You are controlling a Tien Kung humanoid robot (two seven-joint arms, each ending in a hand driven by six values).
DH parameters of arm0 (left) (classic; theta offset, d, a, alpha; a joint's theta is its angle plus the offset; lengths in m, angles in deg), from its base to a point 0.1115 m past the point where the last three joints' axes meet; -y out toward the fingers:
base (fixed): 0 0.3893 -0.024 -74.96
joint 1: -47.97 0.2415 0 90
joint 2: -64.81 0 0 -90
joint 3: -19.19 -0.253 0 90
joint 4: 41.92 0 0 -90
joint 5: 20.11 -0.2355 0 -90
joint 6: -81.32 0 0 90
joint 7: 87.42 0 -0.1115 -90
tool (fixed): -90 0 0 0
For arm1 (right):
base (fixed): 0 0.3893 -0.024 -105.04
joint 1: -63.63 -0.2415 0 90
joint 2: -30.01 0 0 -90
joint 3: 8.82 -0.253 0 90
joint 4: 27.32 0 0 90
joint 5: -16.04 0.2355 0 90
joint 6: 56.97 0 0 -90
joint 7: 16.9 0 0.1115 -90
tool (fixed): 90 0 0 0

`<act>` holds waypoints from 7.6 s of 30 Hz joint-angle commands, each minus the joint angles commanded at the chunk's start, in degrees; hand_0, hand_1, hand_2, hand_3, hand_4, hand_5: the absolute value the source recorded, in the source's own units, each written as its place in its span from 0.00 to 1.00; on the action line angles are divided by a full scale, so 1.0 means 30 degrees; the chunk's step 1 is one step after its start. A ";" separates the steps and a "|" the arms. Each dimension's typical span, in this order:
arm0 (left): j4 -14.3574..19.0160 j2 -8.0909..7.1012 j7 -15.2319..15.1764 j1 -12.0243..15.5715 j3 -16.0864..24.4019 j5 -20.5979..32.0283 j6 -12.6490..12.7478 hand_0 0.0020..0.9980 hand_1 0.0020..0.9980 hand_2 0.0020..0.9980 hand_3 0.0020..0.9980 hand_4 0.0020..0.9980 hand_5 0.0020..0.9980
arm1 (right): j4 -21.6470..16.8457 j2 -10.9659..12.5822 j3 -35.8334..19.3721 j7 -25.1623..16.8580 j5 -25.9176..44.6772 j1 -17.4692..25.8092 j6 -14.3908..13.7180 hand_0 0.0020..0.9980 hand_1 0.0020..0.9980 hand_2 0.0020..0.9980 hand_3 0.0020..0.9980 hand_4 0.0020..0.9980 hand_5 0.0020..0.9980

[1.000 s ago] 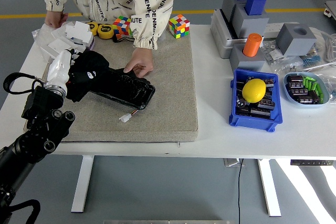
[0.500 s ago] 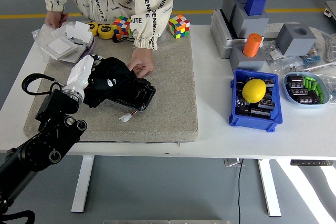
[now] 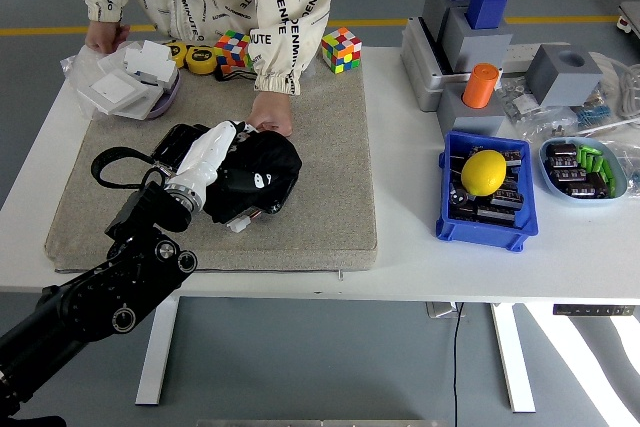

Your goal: Pick the rag up,wipe the panel,place it on the desk

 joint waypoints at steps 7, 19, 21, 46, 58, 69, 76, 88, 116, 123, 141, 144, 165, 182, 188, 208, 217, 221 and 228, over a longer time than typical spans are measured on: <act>0.0403 0.0066 -0.0129 -0.0057 -0.0575 0.0343 0.0151 0.20 0.22 0.26 0.55 0.60 0.00 | 0.0007 -0.0017 -0.0079 0.0002 -0.0065 0.0028 -0.0004 0.52 0.55 0.49 0.52 0.84 0.35; -0.1269 0.0145 -0.1001 0.0004 0.1147 0.0105 0.1380 0.20 0.21 0.26 0.55 0.60 0.00 | -0.0060 -0.0062 -0.0028 0.0006 0.0057 0.0024 -0.0002 0.52 0.55 0.49 0.52 0.84 0.35; -0.1607 0.0172 -0.1091 -0.0027 0.1529 0.0015 0.1490 0.20 0.21 0.26 0.55 0.60 0.00 | -0.0104 -0.0068 0.0090 0.0011 0.0154 0.0042 0.0001 0.52 0.55 0.49 0.52 0.84 0.35; -0.7285 0.0509 -0.2403 -0.1216 0.7254 -0.0717 0.2746 0.20 0.21 0.25 0.55 0.60 0.00 | -0.0166 -0.0085 0.0296 0.0014 0.0371 0.0051 0.0014 0.52 0.55 0.49 0.52 0.84 0.35; -0.7810 0.0473 -0.2611 -0.1331 0.8417 -0.0925 0.3245 0.20 0.21 0.25 0.55 0.60 0.00 | -0.0178 -0.0105 0.0335 0.0019 0.0421 0.0052 0.0021 0.52 0.55 0.49 0.52 0.84 0.35; -0.7104 0.0459 -0.2206 -0.1202 0.7092 -0.0624 0.2866 0.20 0.21 0.25 0.55 0.60 0.00 | -0.0186 -0.0088 0.0315 0.0015 0.0407 0.0046 0.0020 0.52 0.55 0.49 0.52 0.84 0.35; -0.6214 0.0341 -0.1943 -0.1065 0.5636 -0.0031 0.2673 0.20 0.21 0.25 0.55 0.59 0.00 | -0.0192 -0.0095 0.0310 0.0019 0.0395 0.0052 0.0020 0.52 0.55 0.49 0.52 0.85 0.35; -0.3432 -0.0068 -0.1294 -0.0835 0.1906 0.1207 0.2384 0.20 0.21 0.25 0.55 0.59 0.00 | -0.0202 -0.0115 0.0294 0.0016 0.0380 0.0027 0.0019 0.52 0.55 0.49 0.52 0.85 0.35; -0.0771 -0.0059 -0.1093 -0.1004 -0.2337 0.2667 0.2286 0.20 0.20 0.25 0.55 0.59 0.00 | -0.0191 -0.0070 0.0456 0.0023 0.0377 0.0054 0.0023 0.52 0.55 0.49 0.52 0.85 0.35; -0.1943 0.0056 -0.1449 -0.0996 -0.1131 0.2410 0.2512 0.20 0.20 0.25 0.55 0.59 0.00 | -0.0199 -0.0099 0.0413 0.0003 0.0416 0.0018 0.0020 0.52 0.55 0.49 0.52 0.85 0.35; -0.5152 0.0411 -0.2342 -0.1108 0.2751 0.1705 0.3136 0.19 0.20 0.25 0.55 0.59 0.00 | -0.0187 -0.0092 0.0293 0.0012 0.0346 0.0033 0.0023 0.52 0.55 0.49 0.52 0.85 0.35; -0.5802 0.0456 -0.2433 -0.1156 0.3457 0.1456 0.3264 0.20 0.20 0.25 0.55 0.59 0.00 | -0.0188 -0.0100 0.0310 0.0018 0.0355 0.0035 0.0029 0.52 0.55 0.49 0.52 0.85 0.35; -0.8308 0.0570 -0.2492 -0.1490 0.7346 0.0149 0.4642 0.20 0.20 0.25 0.55 0.60 0.00 | -0.0194 -0.0092 0.0277 0.0010 0.0347 0.0059 0.0034 0.52 0.55 0.49 0.52 0.85 0.35; -0.6600 0.0376 -0.2418 -0.1124 0.4384 0.1543 0.4407 0.19 0.20 0.25 0.55 0.59 0.00 | -0.0204 -0.0088 0.0317 0.0011 0.0370 0.0042 0.0035 0.52 0.55 0.49 0.52 0.84 0.35; -0.4972 0.0105 -0.2260 -0.0940 0.2274 0.2429 0.4351 0.19 0.20 0.25 0.55 0.59 0.00 | -0.0215 -0.0089 0.0337 0.0011 0.0374 0.0025 0.0033 0.52 0.55 0.49 0.52 0.84 0.35; -0.0780 -0.0276 -0.1478 -0.1126 -0.3311 0.4018 0.3819 0.18 0.17 0.18 0.52 0.59 0.00 | -0.0223 -0.0084 0.0370 0.0016 0.0367 0.0014 0.0034 0.52 0.55 0.49 0.52 0.84 0.35; -0.0861 -0.0194 -0.1628 -0.1042 -0.3274 0.4143 0.3902 0.18 0.16 0.18 0.52 0.59 0.00 | -0.0222 -0.0064 0.0580 0.0018 0.0463 -0.0020 0.0034 0.52 0.55 0.49 0.52 0.85 0.35; -0.1515 -0.0139 -0.1859 -0.1001 -0.2472 0.3943 0.4074 0.18 0.16 0.18 0.52 0.59 0.00 | -0.0223 -0.0053 0.0660 0.0018 0.0498 -0.0041 0.0040 0.52 0.55 0.49 0.52 0.85 0.35; -0.2931 -0.0125 -0.2199 -0.0958 -0.0991 0.3590 0.4282 0.18 0.20 0.24 0.55 0.59 0.00 | -0.0211 -0.0033 0.0590 0.0015 0.0461 0.0021 0.0036 0.52 0.55 0.49 0.52 0.84 0.35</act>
